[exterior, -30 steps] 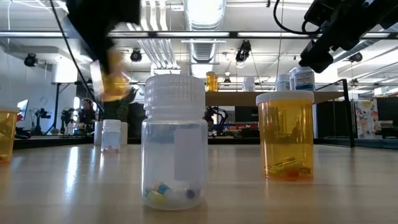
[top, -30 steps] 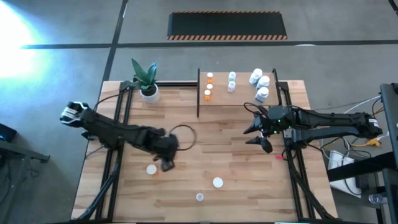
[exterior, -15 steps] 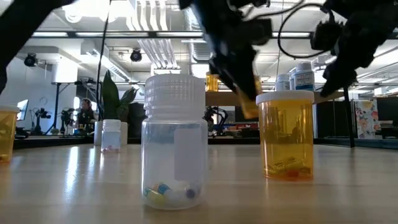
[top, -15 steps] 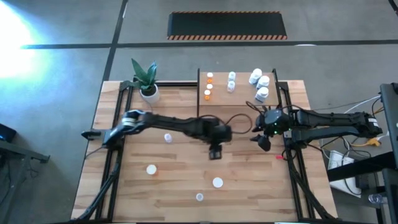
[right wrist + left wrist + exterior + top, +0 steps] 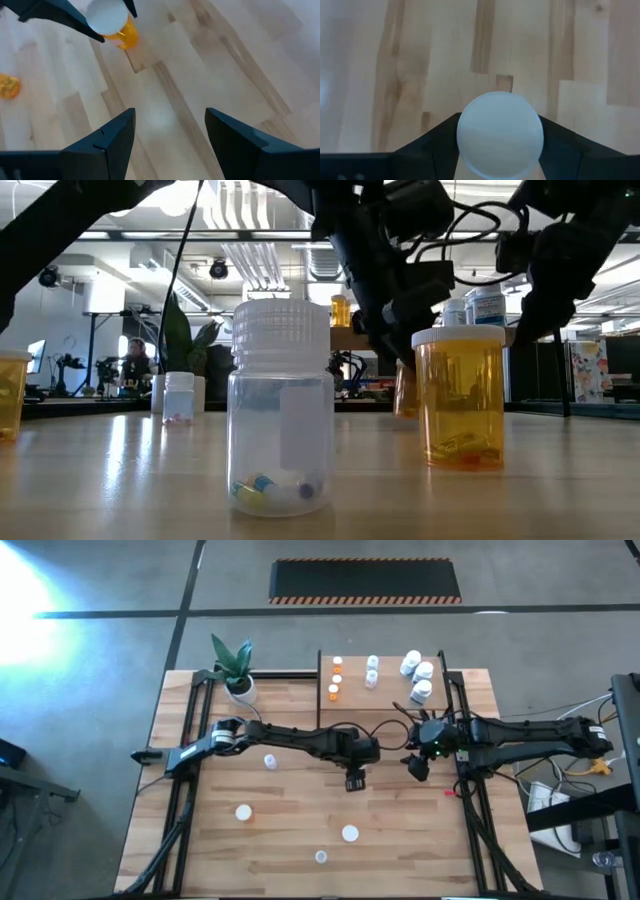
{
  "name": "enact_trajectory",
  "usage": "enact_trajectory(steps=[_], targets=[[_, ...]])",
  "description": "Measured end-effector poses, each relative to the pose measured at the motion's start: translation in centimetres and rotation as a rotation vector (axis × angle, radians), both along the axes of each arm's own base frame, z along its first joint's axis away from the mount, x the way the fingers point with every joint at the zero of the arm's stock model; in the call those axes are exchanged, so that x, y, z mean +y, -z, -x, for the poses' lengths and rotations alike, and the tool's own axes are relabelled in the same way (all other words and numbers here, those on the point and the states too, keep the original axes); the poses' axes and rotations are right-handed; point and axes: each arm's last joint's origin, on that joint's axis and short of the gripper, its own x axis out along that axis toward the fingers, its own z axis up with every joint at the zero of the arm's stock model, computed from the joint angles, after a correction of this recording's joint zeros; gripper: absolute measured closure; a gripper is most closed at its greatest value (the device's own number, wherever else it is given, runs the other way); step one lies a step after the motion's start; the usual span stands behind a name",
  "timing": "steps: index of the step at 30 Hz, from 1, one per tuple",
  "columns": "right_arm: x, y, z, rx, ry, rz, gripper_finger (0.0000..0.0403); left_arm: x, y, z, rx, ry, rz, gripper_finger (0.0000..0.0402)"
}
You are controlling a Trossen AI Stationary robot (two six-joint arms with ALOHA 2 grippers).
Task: Pick and place medicine bottles onto shelf by color
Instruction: Put the big orange pill bottle on the shelf
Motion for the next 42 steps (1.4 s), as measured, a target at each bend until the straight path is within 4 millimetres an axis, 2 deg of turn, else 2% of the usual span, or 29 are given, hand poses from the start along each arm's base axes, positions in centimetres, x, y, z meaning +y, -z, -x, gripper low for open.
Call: enact_trajectory(steps=[14,23,25,28,32,37,42], targets=[[0.6,2.0,-2.6,0.075,-0.1,0.033,0.0174,0.0,0.3,-0.3,-0.04,0.044,0.026,0.0186],[0.7,2.7,-3.9,0.049,-0.198,0.097,0.0174,0.7,0.2,-0.1,-0.024,0.091,0.083,0.0111],[0.9,3.1,-4.3,0.01,-0.236,0.125,0.0174,0.8,-0.7,0.5,-0.008,0.084,0.088,0.0098],[1.0,3.8,-5.0,-0.082,-0.268,0.159,0.0174,0.8,-3.2,1.9,0.014,0.049,0.05,0.0089],[1.0,5.2,-5.7,-0.145,-0.265,0.17,0.0174,-0.8,-5.0,4.8,0.061,-0.049,-0.061,0.0089],[1.0,6.5,-6.9,-0.162,-0.283,0.188,0.0156,-3.6,-4.4,8.2,0.03,-0.179,-0.201,0.0088],[1.0,7.1,-8.0,-0.159,-0.302,0.2,0.0121,-6.3,-2.2,10.6,-0.129,-0.239,-0.17,0.0088]])
